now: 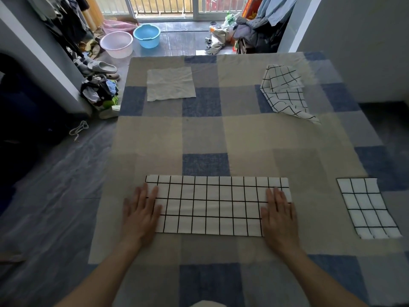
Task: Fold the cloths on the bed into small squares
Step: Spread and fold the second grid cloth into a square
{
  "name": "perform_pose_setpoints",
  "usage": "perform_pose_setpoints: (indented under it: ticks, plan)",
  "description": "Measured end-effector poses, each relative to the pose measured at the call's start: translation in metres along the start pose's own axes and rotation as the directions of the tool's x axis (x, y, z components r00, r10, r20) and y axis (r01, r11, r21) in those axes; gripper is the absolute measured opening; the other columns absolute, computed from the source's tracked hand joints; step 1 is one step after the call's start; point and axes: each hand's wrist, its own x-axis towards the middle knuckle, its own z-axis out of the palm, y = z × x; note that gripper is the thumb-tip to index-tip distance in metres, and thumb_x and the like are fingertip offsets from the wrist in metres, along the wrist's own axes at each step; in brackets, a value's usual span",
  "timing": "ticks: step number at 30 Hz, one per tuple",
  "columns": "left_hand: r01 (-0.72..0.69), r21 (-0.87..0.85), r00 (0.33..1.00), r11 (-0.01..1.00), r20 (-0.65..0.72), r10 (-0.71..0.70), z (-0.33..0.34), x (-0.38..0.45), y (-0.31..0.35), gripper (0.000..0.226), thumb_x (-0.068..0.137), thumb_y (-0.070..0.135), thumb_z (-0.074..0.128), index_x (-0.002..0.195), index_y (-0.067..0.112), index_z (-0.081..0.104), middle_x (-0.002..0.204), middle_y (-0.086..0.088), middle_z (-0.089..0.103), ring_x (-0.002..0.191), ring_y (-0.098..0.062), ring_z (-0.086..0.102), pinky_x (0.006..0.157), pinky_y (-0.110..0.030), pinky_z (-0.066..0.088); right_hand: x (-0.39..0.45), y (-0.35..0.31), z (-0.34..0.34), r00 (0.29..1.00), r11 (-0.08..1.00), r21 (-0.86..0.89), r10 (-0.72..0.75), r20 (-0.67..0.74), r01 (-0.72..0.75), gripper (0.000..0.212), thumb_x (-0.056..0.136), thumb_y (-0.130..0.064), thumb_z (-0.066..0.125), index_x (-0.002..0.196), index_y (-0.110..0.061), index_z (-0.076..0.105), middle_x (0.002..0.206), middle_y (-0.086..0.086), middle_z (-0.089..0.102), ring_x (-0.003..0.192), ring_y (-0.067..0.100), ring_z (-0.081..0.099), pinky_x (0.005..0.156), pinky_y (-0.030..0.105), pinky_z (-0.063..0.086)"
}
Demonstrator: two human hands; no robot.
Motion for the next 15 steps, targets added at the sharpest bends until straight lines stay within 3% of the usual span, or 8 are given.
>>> perform_pose_setpoints:
  ticks: [4, 6, 9, 12, 15]
  plan:
    - [0.251, -0.102, 0.966, 0.962, -0.027, -0.255, -0.005, -0.008, -0.014, 0.074, 0.087, 0.064, -0.005, 0.154, 0.033, -0.003, 0.163, 0.001, -0.007, 0.148, -0.015, -0.013, 0.117, -0.052, -0.010, 0.000, 0.001, 0.002, 1.000, 1.000, -0.002, -0.001, -0.005, 0.001, 0.060, 0.097, -0.043, 0.013, 0.152, -0.021, 0.022, 0.160, 0.002, 0.019, 0.148, 0.017, 0.014, 0.117, 0.046, 0.016]
    - [0.262, -0.151, 0.958, 0.953, -0.078, -0.275, -0.008, -0.016, -0.002, 0.074, 0.088, 0.064, 0.000, 0.154, 0.030, 0.000, 0.163, -0.001, -0.006, 0.148, -0.016, -0.013, 0.117, -0.053, -0.008, 0.001, 0.001, 0.003, 1.000, 1.000, 0.001, 0.001, -0.013, -0.001, 0.060, 0.097, -0.042, 0.014, 0.152, -0.020, 0.024, 0.160, 0.003, 0.021, 0.147, 0.018, 0.017, 0.117, 0.046, 0.017]
    - [-0.004, -0.159, 0.991, 0.987, -0.136, -0.018, -0.014, -0.032, 0.048, 0.066, 0.096, 0.061, 0.008, 0.154, 0.031, 0.005, 0.163, 0.000, -0.007, 0.149, -0.017, -0.011, 0.117, -0.046, -0.013, 0.001, 0.001, 0.004, 1.000, 1.000, 0.001, 0.003, -0.016, -0.003, 0.059, 0.097, -0.041, 0.015, 0.151, -0.020, 0.026, 0.159, 0.004, 0.024, 0.147, 0.019, 0.019, 0.117, 0.047, 0.017]
    - [-0.283, -0.101, 0.957, 0.954, -0.091, 0.274, -0.007, -0.046, 0.111, 0.060, 0.100, 0.055, 0.012, 0.155, 0.031, 0.006, 0.163, -0.002, -0.008, 0.150, -0.020, -0.009, 0.118, -0.044, -0.010, 0.001, 0.001, 0.003, 1.000, 1.000, 0.004, 0.007, -0.009, -0.007, 0.060, 0.095, -0.042, 0.016, 0.151, -0.021, 0.026, 0.159, 0.003, 0.024, 0.147, 0.019, 0.019, 0.117, 0.047, 0.017]
    - [-0.323, -0.120, 0.946, 0.939, -0.011, 0.324, 0.007, -0.051, 0.161, 0.060, 0.100, 0.055, 0.012, 0.155, 0.034, 0.001, 0.162, 0.002, -0.015, 0.149, -0.018, -0.014, 0.118, -0.045, -0.010, 0.002, 0.001, 0.002, 1.000, 1.000, 0.011, 0.011, 0.005, -0.011, 0.061, 0.094, -0.042, 0.018, 0.151, -0.021, 0.026, 0.159, 0.003, 0.024, 0.147, 0.019, 0.018, 0.117, 0.046, 0.015]
